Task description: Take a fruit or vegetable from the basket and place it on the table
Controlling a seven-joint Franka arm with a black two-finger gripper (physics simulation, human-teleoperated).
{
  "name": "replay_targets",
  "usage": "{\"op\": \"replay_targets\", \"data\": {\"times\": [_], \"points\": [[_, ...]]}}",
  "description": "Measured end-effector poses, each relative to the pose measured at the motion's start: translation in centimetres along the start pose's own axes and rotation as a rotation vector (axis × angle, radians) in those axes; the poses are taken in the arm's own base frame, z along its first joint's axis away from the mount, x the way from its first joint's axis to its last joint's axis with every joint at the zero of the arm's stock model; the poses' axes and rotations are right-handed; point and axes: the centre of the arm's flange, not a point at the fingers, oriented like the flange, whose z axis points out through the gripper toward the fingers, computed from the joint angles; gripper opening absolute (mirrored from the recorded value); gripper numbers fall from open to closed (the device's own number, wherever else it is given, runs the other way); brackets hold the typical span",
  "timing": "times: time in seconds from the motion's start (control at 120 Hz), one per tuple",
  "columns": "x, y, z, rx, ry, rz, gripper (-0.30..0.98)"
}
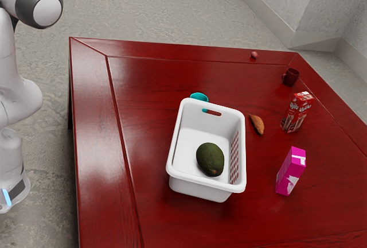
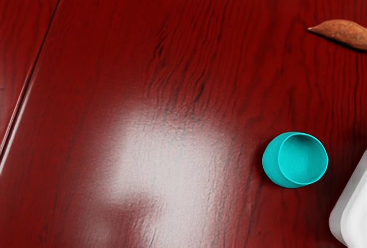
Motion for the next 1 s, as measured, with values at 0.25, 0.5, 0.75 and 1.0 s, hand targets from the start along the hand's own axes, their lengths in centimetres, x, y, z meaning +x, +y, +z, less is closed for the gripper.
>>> {"op": "replay_targets", "data": {"times": [0.25, 0.5, 0.75, 1.0], "points": [[-0.4, 3.3, -8.4, 0.082, 0.177, 0.081, 0.66], [3.3, 9.3, 4.1, 0.109, -0.011, 0.253, 0.66], [3.6, 15.2, 17.1, 0.107, -0.250, 0.407, 0.66], [2.4, 17.8, 21.8, 0.037, -0.240, 0.515, 0.66]]}}
